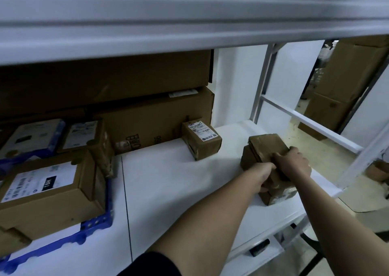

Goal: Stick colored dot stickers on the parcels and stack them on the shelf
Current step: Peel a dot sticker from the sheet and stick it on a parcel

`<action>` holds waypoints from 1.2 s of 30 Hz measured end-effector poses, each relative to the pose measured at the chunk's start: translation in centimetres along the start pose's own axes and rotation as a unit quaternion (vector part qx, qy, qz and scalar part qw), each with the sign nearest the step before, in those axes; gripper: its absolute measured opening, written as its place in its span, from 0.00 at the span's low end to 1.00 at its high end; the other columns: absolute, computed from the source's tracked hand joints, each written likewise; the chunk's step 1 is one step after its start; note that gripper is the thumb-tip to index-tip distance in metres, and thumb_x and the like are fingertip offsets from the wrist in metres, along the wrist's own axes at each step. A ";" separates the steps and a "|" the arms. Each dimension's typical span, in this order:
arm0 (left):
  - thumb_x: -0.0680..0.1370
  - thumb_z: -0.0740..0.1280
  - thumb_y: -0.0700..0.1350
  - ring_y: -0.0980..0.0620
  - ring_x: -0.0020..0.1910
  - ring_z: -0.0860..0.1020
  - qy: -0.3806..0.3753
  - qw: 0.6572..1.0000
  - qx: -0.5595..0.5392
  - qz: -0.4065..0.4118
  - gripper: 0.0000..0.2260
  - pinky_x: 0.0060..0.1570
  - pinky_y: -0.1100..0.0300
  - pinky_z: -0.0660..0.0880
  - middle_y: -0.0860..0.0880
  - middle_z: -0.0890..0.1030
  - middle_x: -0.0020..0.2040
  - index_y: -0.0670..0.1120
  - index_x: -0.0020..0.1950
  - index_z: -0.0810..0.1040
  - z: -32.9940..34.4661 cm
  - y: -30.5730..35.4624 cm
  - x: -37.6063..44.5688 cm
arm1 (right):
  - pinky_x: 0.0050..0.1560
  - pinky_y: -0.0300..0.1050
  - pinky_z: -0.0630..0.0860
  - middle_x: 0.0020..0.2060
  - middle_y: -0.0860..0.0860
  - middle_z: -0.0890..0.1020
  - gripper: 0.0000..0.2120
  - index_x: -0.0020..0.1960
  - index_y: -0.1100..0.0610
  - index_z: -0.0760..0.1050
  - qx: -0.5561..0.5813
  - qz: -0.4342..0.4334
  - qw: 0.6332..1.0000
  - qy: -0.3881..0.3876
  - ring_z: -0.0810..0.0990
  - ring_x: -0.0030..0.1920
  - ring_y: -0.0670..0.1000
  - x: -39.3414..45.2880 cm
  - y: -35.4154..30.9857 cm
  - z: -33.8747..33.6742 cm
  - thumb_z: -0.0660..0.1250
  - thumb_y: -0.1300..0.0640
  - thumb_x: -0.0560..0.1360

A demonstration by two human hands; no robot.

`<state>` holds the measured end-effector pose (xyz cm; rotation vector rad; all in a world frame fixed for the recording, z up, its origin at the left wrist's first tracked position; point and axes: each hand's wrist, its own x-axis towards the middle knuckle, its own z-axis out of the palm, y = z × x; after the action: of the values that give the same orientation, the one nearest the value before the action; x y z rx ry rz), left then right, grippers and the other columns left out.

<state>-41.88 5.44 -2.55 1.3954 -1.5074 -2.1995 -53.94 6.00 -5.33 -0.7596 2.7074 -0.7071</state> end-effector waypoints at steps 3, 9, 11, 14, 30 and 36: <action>0.80 0.59 0.48 0.51 0.52 0.72 0.002 0.999 -0.036 0.014 0.16 0.53 0.57 0.70 0.47 0.77 0.57 0.45 0.66 0.73 -0.2 0.0 -0.2 | 0.63 0.59 0.67 0.66 0.61 0.70 0.29 0.71 0.60 0.62 0.010 -0.003 1.000 0.008 0.68 0.66 0.64 -0.5 -0.5 0.0 0.63 0.46 0.76; 0.79 0.60 0.47 0.49 0.50 0.76 0.051 0.993 -0.075 0.073 0.17 0.37 0.63 0.71 0.45 0.78 0.60 0.42 0.66 0.73 -3.4 0.0 -1.1 | 0.63 0.61 0.65 0.67 0.62 0.68 0.32 0.74 0.56 0.57 0.038 -0.061 0.996 0.052 0.69 0.65 0.65 -3.3 -3.7 0.6 0.62 0.45 0.75; 0.77 0.60 0.50 0.48 0.53 0.76 0.086 0.989 -0.067 0.101 0.21 0.41 0.61 0.70 0.45 0.76 0.63 0.43 0.67 0.70 -5.2 -0.3 -1.4 | 0.64 0.61 0.65 0.67 0.62 0.68 0.33 0.74 0.55 0.56 0.044 -0.089 0.994 0.047 0.69 0.65 0.65 -4.5 -5.4 1.3 0.63 0.44 0.74; 0.75 0.61 0.54 0.47 0.61 0.75 0.130 0.982 -0.066 0.122 0.26 0.52 0.56 0.73 0.46 0.75 0.66 0.47 0.71 0.67 -8.6 -1.1 -1.8 | 0.64 0.61 0.66 0.67 0.61 0.68 0.34 0.75 0.53 0.55 0.062 -0.123 0.990 0.026 0.68 0.66 0.65 -6.7 -8.1 2.7 0.63 0.43 0.74; 0.82 0.56 0.49 0.50 0.60 0.74 0.235 0.897 -0.157 0.339 0.06 0.41 0.70 0.74 0.52 0.74 0.54 0.52 0.57 0.68 -25.2 -4.1 -19.2 | 0.65 0.57 0.63 0.71 0.59 0.61 0.31 0.75 0.50 0.57 0.198 -0.328 0.917 -0.111 0.62 0.68 0.63 -24.0 -23.7 10.6 0.63 0.43 0.76; 0.80 0.55 0.58 0.51 0.56 0.76 0.246 0.898 -0.179 0.317 0.18 0.47 0.60 0.73 0.48 0.77 0.60 0.52 0.67 0.71 -32.6 -7.8 -24.5 | 0.61 0.62 0.73 0.67 0.52 0.63 0.40 0.71 0.43 0.61 0.309 -0.372 0.856 -0.181 0.66 0.66 0.59 -32.5 -26.5 12.4 0.64 0.31 0.62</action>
<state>-1.09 1.23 3.82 1.0285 -1.0867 -1.4775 -11.22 -1.04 0.82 -1.5531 1.6247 -1.3318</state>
